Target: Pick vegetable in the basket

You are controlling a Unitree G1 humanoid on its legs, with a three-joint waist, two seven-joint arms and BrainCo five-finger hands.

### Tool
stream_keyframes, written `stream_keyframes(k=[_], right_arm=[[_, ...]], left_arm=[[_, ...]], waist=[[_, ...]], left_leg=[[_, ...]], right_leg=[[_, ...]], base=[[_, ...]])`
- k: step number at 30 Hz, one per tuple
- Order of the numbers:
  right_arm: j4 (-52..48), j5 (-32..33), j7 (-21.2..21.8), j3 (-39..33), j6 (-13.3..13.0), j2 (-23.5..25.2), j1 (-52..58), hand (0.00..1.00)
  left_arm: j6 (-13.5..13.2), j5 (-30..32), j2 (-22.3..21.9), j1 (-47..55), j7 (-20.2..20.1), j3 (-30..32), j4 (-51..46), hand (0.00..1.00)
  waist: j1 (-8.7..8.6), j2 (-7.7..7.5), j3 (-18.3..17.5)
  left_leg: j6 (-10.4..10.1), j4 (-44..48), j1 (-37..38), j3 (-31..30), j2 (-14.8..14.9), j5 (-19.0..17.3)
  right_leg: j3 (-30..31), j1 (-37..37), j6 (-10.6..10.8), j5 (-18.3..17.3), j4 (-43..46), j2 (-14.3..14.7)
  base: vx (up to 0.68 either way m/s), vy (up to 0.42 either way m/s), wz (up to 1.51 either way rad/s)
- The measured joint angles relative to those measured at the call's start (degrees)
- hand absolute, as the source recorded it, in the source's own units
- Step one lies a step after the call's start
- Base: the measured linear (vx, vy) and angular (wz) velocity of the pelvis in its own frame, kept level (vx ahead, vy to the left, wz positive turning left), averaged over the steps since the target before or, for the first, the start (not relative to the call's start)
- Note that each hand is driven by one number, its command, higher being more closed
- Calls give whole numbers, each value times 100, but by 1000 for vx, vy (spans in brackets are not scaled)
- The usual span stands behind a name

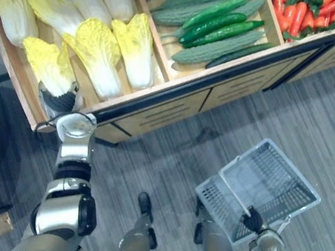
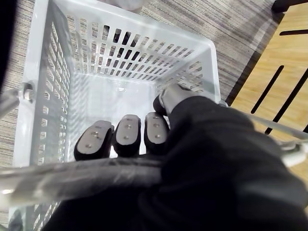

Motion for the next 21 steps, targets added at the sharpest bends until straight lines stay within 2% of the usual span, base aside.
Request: stream_keyframes(k=[2,5,8,13,17,19,21], right_arm=[[-4,-155,-11,-1,-13,44,54,100],[-1,-215,-16,-4,-31,47,100,100],[2,-270,-18,-72,-29,50,210,100],[13,-327,-11,-137,4,76,473,100],[2,-327,-6,-137,4,83,609,100],[-99,-322,8,-136,4,63,646,100],[-438,-279,130,-108,3,-55,689,100]], left_arm=[[-162,-165,-614,495,431,80,-1016,100],[-356,-270,-1256,997,884,277,-1885,100],[-434,-341,-1464,1225,1130,361,-2313,100],[-443,-277,-1481,1412,1300,355,-3068,100],[-444,321,-1480,1727,1313,-64,-3746,100],[-445,602,-1456,2036,1174,-449,-3987,100],[-459,1010,-1322,2473,747,-984,-4167,100]], waist=[[-1,-11,-8],[14,-10,-11],[15,11,-58],[27,12,-409],[28,33,-649],[34,51,-779],[51,85,-880]], left_leg=[[-7,-2,80,-9,-4,-15],[-16,-4,164,-23,0,-24],[-22,-1,180,-135,12,-26],[-35,-17,176,-206,20,-20],[-13,-26,294,-228,16,-7],[-30,-43,342,-162,18,-21],[-73,-46,441,2,27,-79]], right_leg=[[2,80,2,-4,0,-2],[-2,161,-2,-11,0,28],[-91,237,-7,-18,0,39],[-172,275,-7,-17,-11,38],[-187,424,-8,-17,-58,35],[-121,425,-8,-16,-71,47],[37,429,1,-7,-75,77]], base=[[0,0,0],[0,0,0],[-14,-5,11],[0,0,10],[13,3,2],[17,8,-17],[11,7,-38]])
